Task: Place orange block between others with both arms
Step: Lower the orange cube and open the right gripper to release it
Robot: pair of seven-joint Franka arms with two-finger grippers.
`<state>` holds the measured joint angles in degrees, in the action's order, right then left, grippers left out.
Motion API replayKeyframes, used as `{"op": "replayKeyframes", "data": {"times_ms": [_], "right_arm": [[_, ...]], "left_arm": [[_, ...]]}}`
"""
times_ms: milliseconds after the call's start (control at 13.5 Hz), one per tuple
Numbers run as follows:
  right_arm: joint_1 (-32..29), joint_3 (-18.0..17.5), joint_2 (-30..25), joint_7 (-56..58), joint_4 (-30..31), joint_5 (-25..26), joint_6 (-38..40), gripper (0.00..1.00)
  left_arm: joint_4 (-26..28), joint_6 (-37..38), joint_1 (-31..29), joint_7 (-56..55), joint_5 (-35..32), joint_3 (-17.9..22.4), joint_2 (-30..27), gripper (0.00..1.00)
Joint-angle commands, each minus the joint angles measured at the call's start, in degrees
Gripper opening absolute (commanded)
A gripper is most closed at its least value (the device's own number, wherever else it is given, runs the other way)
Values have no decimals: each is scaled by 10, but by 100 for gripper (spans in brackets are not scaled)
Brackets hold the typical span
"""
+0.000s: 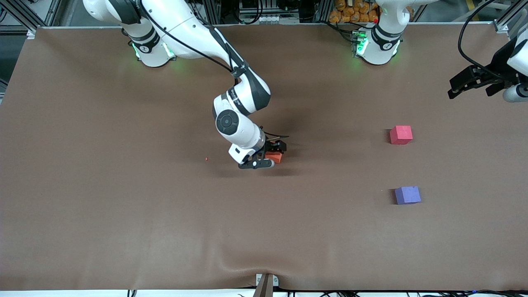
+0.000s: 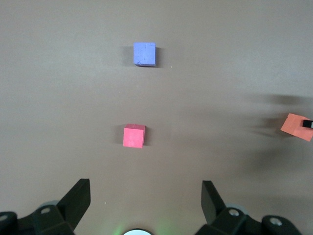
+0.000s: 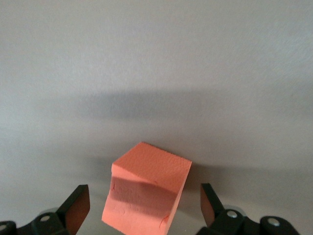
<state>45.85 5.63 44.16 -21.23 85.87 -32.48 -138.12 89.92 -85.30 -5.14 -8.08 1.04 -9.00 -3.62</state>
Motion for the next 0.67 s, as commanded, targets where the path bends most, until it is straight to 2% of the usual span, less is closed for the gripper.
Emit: {"op": "replayKeyframes", "data": {"times_ms": [0, 296, 592], "right_arm": [[-20, -2, -29, 2, 2, -7, 26, 100], [-76, 0, -103, 0, 3, 14, 132, 100], [-150, -4, -206, 0, 1, 159, 325, 100]], "left_arm": [[-3, 11, -3, 1, 9, -2, -6, 100], [-3, 11, -4, 2, 9, -1, -6, 100], [-4, 11, -4, 2, 9, -1, -6, 100]]}}
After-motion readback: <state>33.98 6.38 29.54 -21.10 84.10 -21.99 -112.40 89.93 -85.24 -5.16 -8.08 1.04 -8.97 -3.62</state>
